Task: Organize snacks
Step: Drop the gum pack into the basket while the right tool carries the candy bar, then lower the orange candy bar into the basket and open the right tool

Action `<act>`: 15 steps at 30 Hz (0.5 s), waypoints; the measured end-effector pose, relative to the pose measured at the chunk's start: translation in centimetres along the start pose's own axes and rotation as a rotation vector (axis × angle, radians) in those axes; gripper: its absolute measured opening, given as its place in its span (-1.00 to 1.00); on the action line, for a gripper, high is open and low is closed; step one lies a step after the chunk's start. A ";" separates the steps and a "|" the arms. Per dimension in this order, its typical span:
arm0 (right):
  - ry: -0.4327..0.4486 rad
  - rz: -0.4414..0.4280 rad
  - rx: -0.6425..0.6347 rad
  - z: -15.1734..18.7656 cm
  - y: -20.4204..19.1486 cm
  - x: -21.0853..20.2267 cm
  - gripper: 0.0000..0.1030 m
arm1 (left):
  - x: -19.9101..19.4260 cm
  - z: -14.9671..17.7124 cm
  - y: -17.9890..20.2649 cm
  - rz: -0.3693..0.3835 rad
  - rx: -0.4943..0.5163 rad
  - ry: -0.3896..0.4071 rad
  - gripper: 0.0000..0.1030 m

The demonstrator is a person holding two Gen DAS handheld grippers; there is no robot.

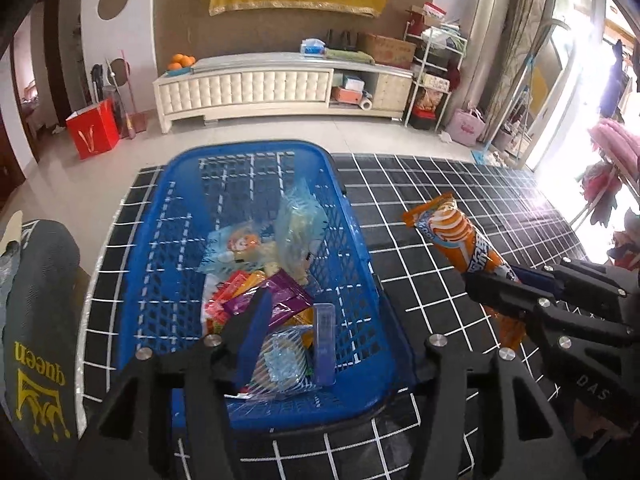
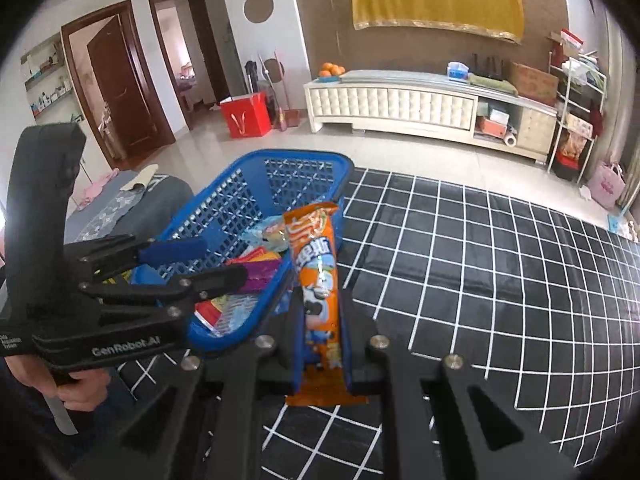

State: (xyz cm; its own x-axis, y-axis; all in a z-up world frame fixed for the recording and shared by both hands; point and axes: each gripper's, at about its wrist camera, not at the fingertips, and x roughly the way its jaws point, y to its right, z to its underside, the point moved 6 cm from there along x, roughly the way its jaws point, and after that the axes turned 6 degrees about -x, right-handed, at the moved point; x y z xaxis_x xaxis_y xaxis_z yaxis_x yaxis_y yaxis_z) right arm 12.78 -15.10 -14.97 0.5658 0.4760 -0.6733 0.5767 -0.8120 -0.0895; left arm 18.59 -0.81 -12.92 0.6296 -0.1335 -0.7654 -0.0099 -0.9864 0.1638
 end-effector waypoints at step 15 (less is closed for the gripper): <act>0.065 -0.042 -0.065 -3.3 -2.8 -2.0 -0.64 | -7.4 -1.7 -3.8 -0.117 -0.025 0.152 0.03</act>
State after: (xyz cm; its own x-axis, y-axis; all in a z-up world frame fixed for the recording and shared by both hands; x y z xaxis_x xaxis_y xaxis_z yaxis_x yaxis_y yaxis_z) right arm 12.02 -12.64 -10.97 0.5759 0.5322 -0.6205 0.6367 -0.7681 -0.0678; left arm 15.29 4.14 -6.77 0.7354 0.0002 -0.6776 0.0883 -0.9915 0.0955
